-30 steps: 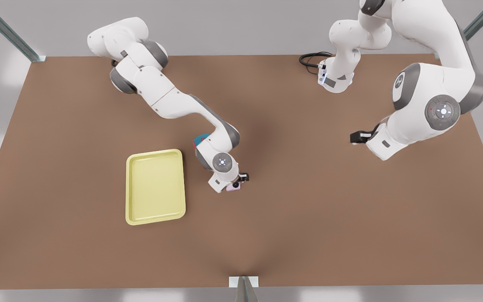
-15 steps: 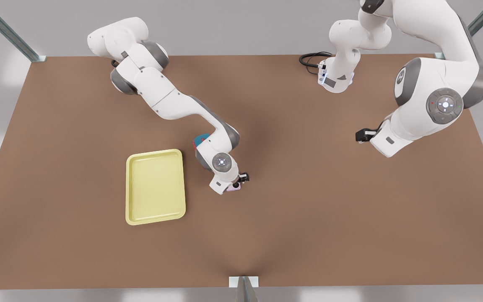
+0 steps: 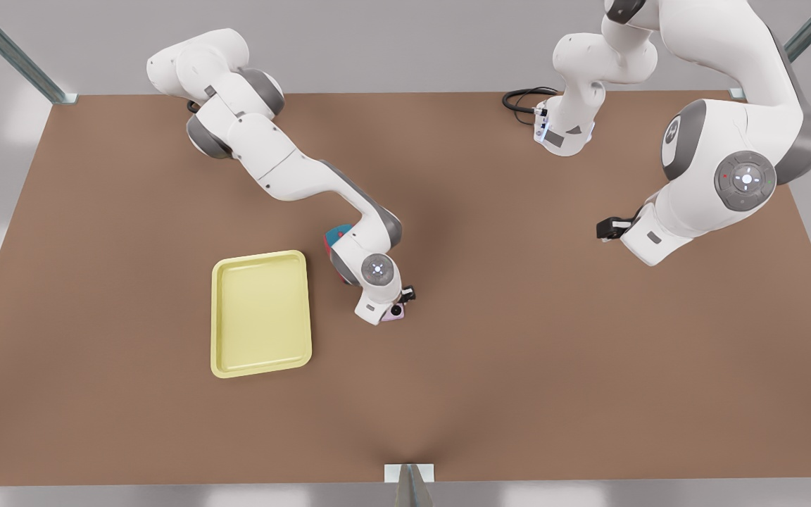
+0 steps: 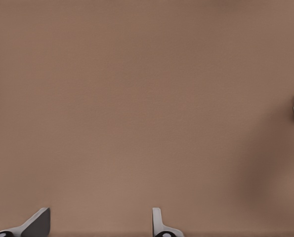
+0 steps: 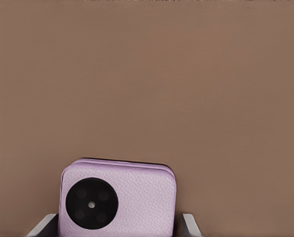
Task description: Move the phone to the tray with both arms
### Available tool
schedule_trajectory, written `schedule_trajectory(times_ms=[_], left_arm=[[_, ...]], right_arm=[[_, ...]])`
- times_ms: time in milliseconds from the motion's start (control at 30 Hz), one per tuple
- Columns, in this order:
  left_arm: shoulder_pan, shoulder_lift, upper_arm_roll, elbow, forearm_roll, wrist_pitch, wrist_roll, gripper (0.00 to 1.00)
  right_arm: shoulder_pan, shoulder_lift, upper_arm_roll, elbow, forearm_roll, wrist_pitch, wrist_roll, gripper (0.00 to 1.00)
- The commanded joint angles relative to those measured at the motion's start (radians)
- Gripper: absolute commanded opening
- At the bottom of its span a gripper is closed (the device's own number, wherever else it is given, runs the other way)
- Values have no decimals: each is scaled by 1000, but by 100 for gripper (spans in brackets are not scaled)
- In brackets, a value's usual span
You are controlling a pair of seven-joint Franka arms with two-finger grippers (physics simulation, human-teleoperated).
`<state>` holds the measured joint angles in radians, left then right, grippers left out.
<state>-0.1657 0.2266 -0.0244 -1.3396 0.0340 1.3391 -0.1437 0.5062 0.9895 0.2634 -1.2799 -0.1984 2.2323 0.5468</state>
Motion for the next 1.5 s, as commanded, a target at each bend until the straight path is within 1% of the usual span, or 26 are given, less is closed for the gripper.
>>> schedule_trajectory(times_ms=[0,33,267,400,500,567,600,633,667,700,800,833,867,933,967,1033,1067,1133,1167,1200,1267,1333,1367,1400,1433,1467], left_arm=[[0,-1,0,0,0,2,3,100],[0,0,0,0,0,3,3,100],[0,-1,0,0,1,3,3,100],[0,0,0,0,4,0,3,100],[0,0,0,0,6,2,4,100],[0,3,-2,0,6,3,4,100],[0,5,-2,0,6,5,4,100],[0,7,-2,0,6,5,4,100],[0,7,-2,0,6,5,4,100],[0,7,-2,0,6,5,4,100],[0,7,-2,0,6,5,4,100],[0,7,0,0,7,5,4,100],[0,7,0,0,7,5,4,100],[0,7,0,0,7,3,4,100],[0,5,0,0,7,2,4,100],[0,5,0,2,7,2,4,100],[0,5,0,0,7,2,4,100],[0,5,-2,2,7,3,1,100],[-2,5,-2,2,7,5,-22,100],[-2,7,-2,2,7,5,-20,100],[-2,7,-2,2,9,2,-20,100],[-2,10,-2,16,9,-6,-20,100],[-2,14,-2,20,12,-8,-20,100],[-2,14,-2,20,20,-8,-20,100],[-2,14,-2,20,20,-9,-20,100],[-2,14,-2,20,20,-8,-20,100]], right_arm=[[0,-2,0,1,2,7,-51,87],[0,-2,0,1,0,9,-51,81],[-31,-49,0,25,0,-39,-59,77],[-250,-219,10,-4,7,-258,-159,79],[-397,-382,13,-235,8,-243,-314,79],[-488,-552,14,-527,7,-90,-409,79],[-525,-598,13,-624,7,-10,-470,79],[-540,-601,13,-647,7,-3,-492,79],[-538,-600,11,-674,7,15,-493,85],[-535,-594,11,-716,7,66,-490,84],[-542,-517,10,-723,7,194,-475,84],[-543,-494,3,-722,7,210,-475,87],[-551,-491,2,-722,7,216,-475,98],[-552,-503,2,-719,7,198,-473,100],[-554,-567,2,-714,7,95,-441,100],[-558,-640,2,-681,7,-9,-439,100],[-558,-675,0,-576,7,-135,-439,100],[-557,-684,2,-262,5,-476,-410,100],[-564,-756,-1,-197,8,-644,-410,100],[-607,-815,-7,-217,80,-668,-421,100],[-611,-808,-49,-188,123,-671,-533,100],[-569,-810,-64,-151,126,-810,-536,100],[-554,-802,-78,-151,142,-775,-536,100],[-520,-723,-122,-81,142,-787,-538,100],[-492,-723,-154,-75,142,-783,-538,100],[-492,-736,-151,-81,142,-777,-539,100]])
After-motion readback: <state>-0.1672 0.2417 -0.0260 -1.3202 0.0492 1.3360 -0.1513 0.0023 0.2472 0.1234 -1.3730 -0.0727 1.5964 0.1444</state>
